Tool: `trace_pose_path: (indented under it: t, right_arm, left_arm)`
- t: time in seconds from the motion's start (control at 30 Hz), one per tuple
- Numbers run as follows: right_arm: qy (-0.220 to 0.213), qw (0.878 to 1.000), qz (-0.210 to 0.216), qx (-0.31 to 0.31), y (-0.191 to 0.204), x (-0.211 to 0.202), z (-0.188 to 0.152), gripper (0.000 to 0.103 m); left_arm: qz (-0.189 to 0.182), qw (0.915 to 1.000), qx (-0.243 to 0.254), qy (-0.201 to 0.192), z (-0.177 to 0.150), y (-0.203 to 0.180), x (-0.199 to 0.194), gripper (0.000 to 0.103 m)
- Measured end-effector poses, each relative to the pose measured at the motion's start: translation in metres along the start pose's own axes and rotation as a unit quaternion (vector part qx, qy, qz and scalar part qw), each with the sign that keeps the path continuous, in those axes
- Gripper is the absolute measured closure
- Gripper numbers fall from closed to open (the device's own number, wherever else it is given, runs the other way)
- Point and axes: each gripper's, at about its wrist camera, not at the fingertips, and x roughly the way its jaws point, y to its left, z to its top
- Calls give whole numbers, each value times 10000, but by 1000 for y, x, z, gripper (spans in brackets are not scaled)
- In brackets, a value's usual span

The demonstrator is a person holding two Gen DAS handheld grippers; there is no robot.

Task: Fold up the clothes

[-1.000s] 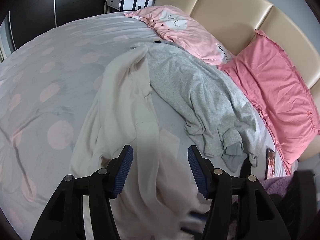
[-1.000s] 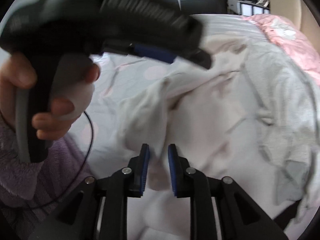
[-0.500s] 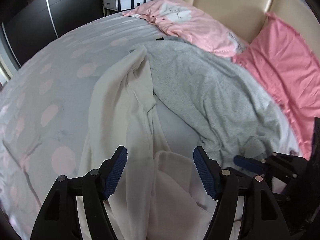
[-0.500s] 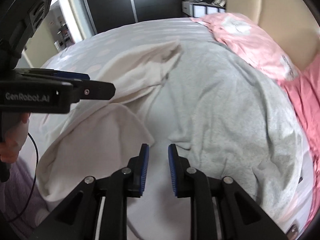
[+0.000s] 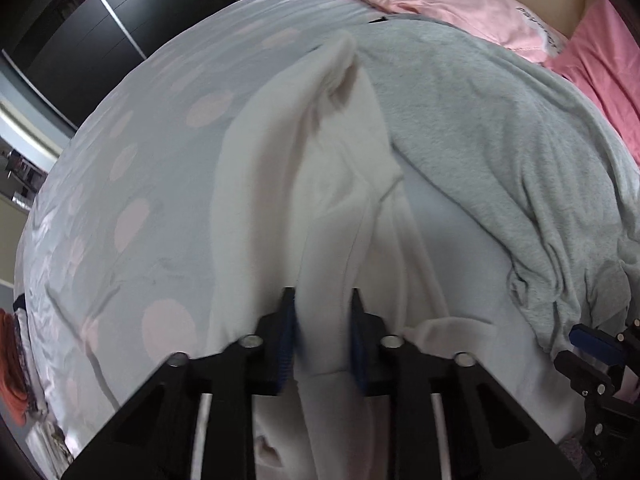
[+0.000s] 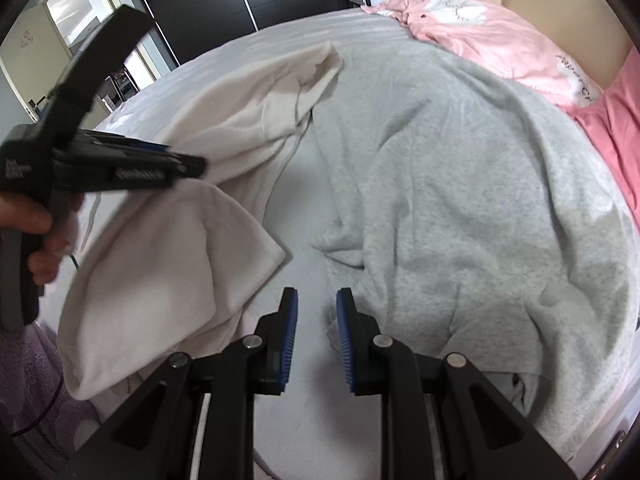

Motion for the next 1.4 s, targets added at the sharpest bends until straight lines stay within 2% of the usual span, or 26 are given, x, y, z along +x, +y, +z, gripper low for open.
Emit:
trace_pose_path:
  t: [0.1,0.23,0.37,0.57,0.67,0.73,0.9,1.03,1.1,1.17,1.2,1.23,1.33,1.4]
  right_arm:
    - [36,10000,-12,35,-1,6,0,83]
    - [-28,10000,-20,44,0,9,-1,83]
    - [-118,9999,-28,83,1,10,-3,83]
    - [-209,9997,-118,-55,15,4,3,83]
    - [-147,9985,-311,-427,32,5,18,83]
    - [-166,9953,-501,-813,45,7,34,83]
    - [-286,9745,-1094,-1938,83,21,89,83]
    - [-338,9466,-1427,-2871,105,46,134,83]
    - [-354,9249,-1671,-3398,116,62,150,81]
    - [-332,8965,-1844,-4015,123,81,163,74]
    - [-326,8807,-1926,-4316,127,91,169,72]
    - [-360,8639,-2000,-4609,129,99,172,72]
    - [-425,8111,-2178,-5412,137,124,179,67]
    - [-411,7873,-2246,-5728,140,139,183,62]
  left_arm:
    - [-126,9997,-150,-116,-3,16,-8,92]
    - [-190,9978,-460,-444,-13,50,-30,93]
    - [-51,9940,-838,-701,-31,101,-53,93]
    - [-37,9897,-1342,-506,-80,173,-40,94]
    - [-4,9875,-1513,-446,-102,197,-27,94]
    - [-170,9845,-1684,-456,-114,206,-17,94]
    - [-665,9777,-1944,-426,-127,211,13,94]
    - [-928,9754,-1974,-324,-124,213,27,92]
    - [-1122,9734,-1975,-288,-124,217,28,90]
    - [-1255,9732,-1912,-234,-128,219,26,79]
    - [-1356,9726,-1875,-203,-130,219,25,66]
    - [-1514,9708,-1851,-177,-133,220,24,59]
    - [-1950,9634,-1839,-83,-137,222,26,53]
    - [-1962,9636,-1815,38,-137,223,33,52]
